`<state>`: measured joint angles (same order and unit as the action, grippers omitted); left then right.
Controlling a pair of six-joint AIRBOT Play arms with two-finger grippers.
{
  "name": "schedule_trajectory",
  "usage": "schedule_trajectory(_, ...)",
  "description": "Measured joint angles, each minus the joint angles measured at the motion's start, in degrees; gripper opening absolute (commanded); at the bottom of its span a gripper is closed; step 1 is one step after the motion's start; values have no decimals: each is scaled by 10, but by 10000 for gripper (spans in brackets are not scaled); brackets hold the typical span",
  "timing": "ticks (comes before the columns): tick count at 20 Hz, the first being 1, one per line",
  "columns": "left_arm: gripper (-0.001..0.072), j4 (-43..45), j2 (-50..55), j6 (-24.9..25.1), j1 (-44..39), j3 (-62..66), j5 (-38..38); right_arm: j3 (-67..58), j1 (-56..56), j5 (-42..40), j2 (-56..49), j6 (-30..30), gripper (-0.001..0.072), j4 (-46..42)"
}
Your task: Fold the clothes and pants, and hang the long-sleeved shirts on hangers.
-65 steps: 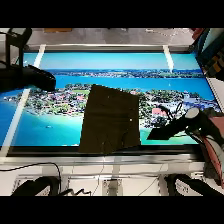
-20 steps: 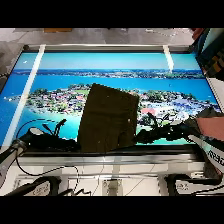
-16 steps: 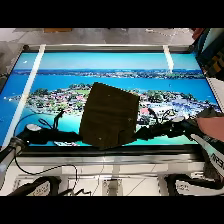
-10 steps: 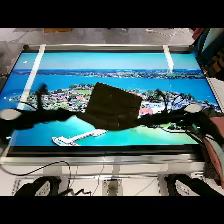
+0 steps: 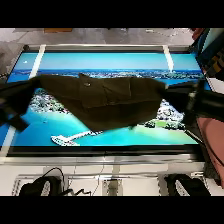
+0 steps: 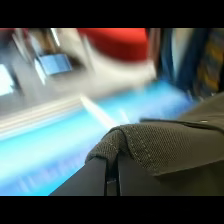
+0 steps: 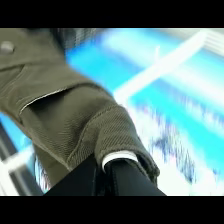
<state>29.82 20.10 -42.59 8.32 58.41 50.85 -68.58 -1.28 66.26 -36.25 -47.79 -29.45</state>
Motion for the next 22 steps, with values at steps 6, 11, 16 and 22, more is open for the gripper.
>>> schedule_trajectory(6, 36, -1, -51, -19, 0, -14, -50, 7, 0, -34, 19, -129, 50, 32)
schedule_trajectory(11, 37, -9, 94, -51, -20, -99, -66, 108, 52, -138, -79, -184, 50, 33)
schedule_trajectory(16, 37, -52, 343, -57, -108, -120, -145, 153, 136, -352, -259, -196, 50, 18)
schedule_trajectory(22, 37, -82, 477, -67, -144, -64, -174, 123, 121, -460, -374, -200, 50, -11)
